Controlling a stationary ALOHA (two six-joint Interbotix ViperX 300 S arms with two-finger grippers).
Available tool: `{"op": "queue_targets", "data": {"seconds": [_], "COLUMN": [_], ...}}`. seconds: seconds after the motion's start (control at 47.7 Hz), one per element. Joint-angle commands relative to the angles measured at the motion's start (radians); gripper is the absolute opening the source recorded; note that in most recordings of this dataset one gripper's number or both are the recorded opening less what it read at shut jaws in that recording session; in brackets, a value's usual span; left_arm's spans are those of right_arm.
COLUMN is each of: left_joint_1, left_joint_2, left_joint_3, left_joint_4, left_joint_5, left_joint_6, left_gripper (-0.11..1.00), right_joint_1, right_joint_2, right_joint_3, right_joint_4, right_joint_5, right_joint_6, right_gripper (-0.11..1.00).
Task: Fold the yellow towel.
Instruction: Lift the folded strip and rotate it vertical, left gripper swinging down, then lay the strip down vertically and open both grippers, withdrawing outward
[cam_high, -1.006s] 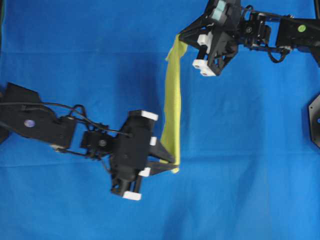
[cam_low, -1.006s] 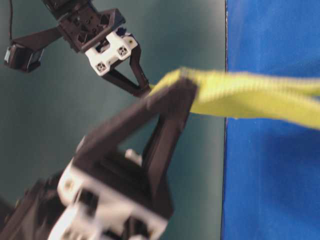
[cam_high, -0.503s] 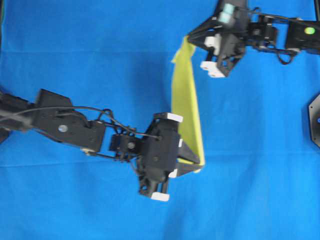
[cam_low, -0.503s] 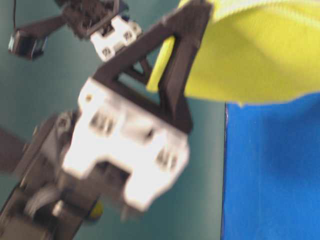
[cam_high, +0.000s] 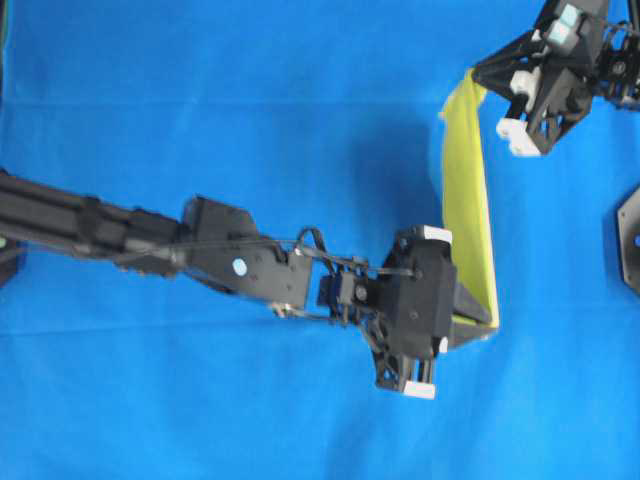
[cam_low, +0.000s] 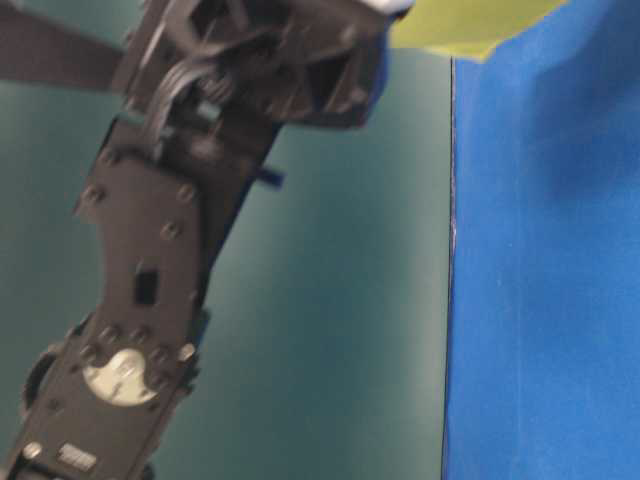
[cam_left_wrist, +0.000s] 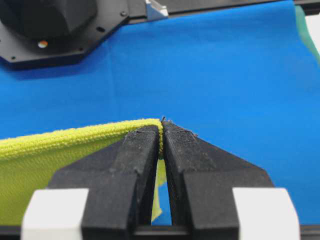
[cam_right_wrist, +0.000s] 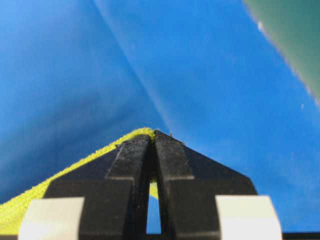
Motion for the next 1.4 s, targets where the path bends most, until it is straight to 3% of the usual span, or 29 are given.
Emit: {"op": "queue_targets", "data": {"seconds": [0.0,0.189,0.524,0.691,1.215,1.257,1.341,1.383], "left_joint_1": [-0.035,-0.038,-0.044,-0.061,-0.054,-0.054,-0.054,-0.054], "left_joint_2": [-0.006,-0.031,-0.169,-0.209,-0.221,-0.221,-0.222,-0.225], "left_joint_3": [-0.021,0.084,0.453,0.561,0.595,0.594,0.595,0.595], "left_joint_4": [0.003,-0.003,-0.006,-0.006,-0.005,-0.006,-0.005,-0.006], "left_joint_5": [-0.028,-0.094,-0.291,-0.314,-0.279,-0.278,-0.270,-0.264], "left_joint_6": [-0.008,-0.020,-0.124,-0.161,-0.153,-0.153,-0.149,-0.149], "left_gripper": [0.03,0.03,0.03,0.03,0.03,0.07,0.25,0.34], "right_joint_1": [-0.048,-0.040,0.026,0.054,0.057,0.058,0.058,0.060], "right_joint_2": [0.028,0.169,0.445,0.508,0.543,0.543,0.543,0.543], "right_joint_3": [-0.020,-0.066,-0.258,-0.324,-0.331,-0.330,-0.325,-0.324], "right_joint_4": [-0.006,-0.003,-0.003,-0.003,-0.002,0.000,-0.002,-0.002], "right_joint_5": [-0.003,-0.066,-0.153,-0.158,-0.184,-0.186,-0.189,-0.190], "right_joint_6": [0.003,0.003,0.011,0.011,0.012,0.012,0.012,0.012], "right_gripper": [0.02,0.02,0.02,0.02,0.02,0.03,0.03,0.09]}}
